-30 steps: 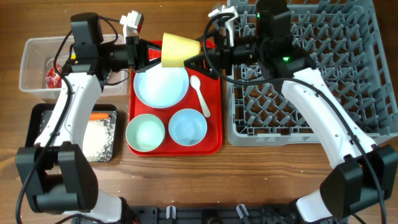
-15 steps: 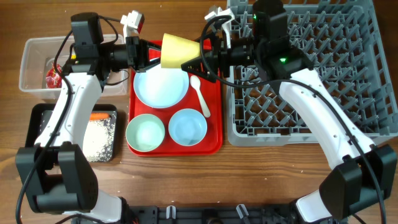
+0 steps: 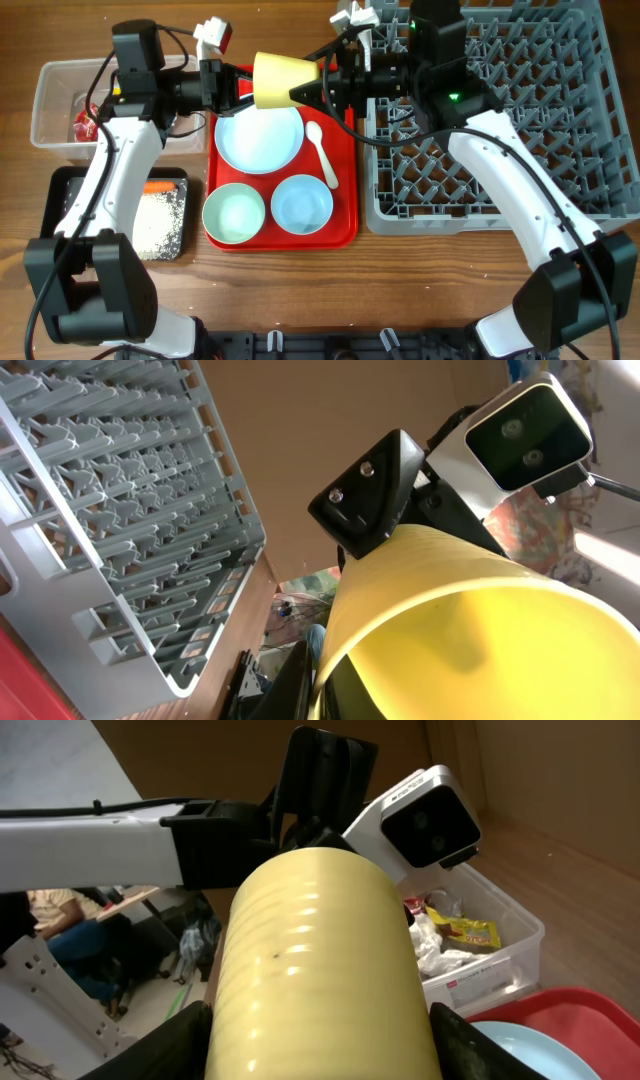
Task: Sort waste into correct bins and load items into the dishwasher rack
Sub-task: 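Grasp the yellow cup with the right gripper, then open the left, then carry the yellow cup with the right gripper over the dish rack, then lower the cup into the rack and open the right gripper, then move the left gripper back over the blue plate and bowls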
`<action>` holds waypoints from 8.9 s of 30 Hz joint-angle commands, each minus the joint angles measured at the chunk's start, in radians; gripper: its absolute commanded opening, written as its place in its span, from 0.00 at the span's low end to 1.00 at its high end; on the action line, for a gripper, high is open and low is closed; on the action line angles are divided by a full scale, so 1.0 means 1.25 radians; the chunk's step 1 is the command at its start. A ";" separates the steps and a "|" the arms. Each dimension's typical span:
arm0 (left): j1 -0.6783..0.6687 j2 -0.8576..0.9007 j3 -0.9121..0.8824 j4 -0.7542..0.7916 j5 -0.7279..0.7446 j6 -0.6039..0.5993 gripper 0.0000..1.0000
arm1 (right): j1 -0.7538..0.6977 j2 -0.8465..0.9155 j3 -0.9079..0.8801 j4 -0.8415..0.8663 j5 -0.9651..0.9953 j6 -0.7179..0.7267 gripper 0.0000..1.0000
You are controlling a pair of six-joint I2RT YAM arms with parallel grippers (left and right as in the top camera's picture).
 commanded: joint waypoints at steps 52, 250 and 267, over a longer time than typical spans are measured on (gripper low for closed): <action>-0.001 -0.007 0.008 0.001 -0.070 -0.002 0.04 | 0.043 0.018 0.003 -0.003 -0.058 -0.010 0.59; -0.156 -0.341 0.009 -0.473 -1.130 0.112 0.99 | -0.373 0.036 0.433 -0.966 0.475 -0.057 1.00; -0.340 -0.056 -0.014 -0.476 -1.184 0.132 0.42 | -0.373 0.036 0.433 -0.966 0.475 -0.057 1.00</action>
